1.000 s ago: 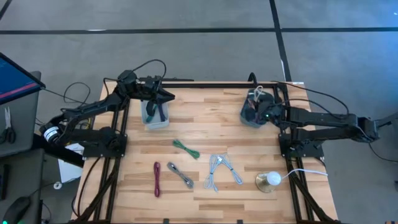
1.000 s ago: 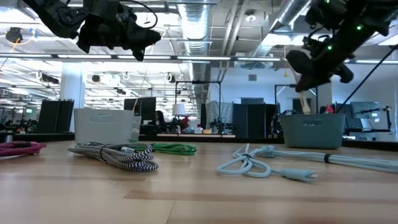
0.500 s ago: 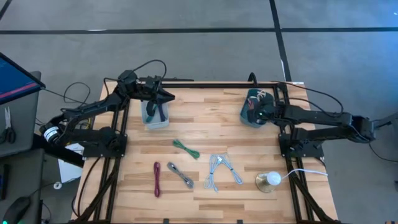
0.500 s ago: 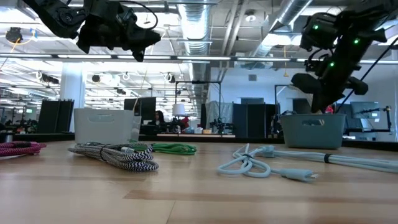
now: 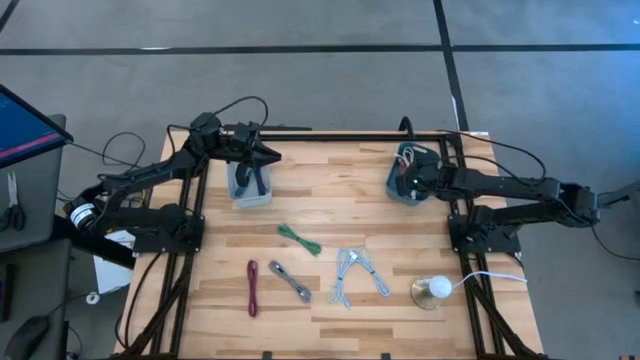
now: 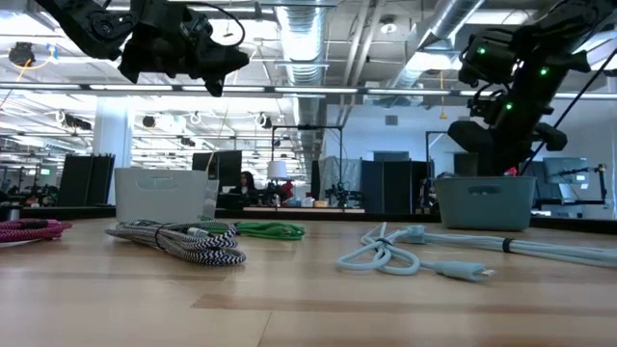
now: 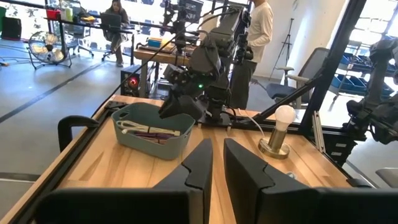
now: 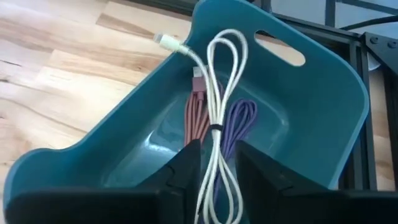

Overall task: Pick & Place USB Port
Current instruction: Put the white USB cable into the blue bin, then put the blue USB cable into the blue bin

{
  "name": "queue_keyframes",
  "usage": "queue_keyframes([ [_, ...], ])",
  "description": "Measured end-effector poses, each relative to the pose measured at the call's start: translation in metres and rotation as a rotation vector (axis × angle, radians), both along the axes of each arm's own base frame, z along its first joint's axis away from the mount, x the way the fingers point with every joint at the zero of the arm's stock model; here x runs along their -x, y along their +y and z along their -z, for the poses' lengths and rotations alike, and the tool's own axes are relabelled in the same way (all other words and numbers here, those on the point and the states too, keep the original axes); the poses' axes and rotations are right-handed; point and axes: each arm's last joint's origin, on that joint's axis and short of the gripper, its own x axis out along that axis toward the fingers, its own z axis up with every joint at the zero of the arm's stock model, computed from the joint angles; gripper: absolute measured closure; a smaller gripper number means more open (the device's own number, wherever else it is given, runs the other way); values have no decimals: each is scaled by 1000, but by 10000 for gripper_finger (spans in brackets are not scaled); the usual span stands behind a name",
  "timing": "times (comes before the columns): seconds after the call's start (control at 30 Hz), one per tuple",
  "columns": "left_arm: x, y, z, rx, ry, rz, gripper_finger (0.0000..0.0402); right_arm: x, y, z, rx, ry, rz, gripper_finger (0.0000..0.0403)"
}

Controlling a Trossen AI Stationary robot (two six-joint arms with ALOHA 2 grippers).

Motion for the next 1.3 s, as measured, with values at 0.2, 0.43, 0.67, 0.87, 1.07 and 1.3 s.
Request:
queue_keyframes([
  [0.2,0,0,0,0,0,0,363,-7,-3,-5,65,14,-103,292],
  [0.43,0,0,0,0,0,0,363,-30,-3,-24,247,-87,-334,290],
  [0.67,0,0,0,0,-1,0,363,-47,7,-45,391,-228,-553,290],
  [0.87,0,-1,0,-1,-2,3,363,-52,15,-50,450,-241,-624,290],
  [1.07,-2,-3,-1,-6,-9,19,363,-55,20,-54,476,-268,-649,290],
  [1.3,13,-16,-20,-42,-90,21,380,-59,28,-58,500,-310,-686,290],
])
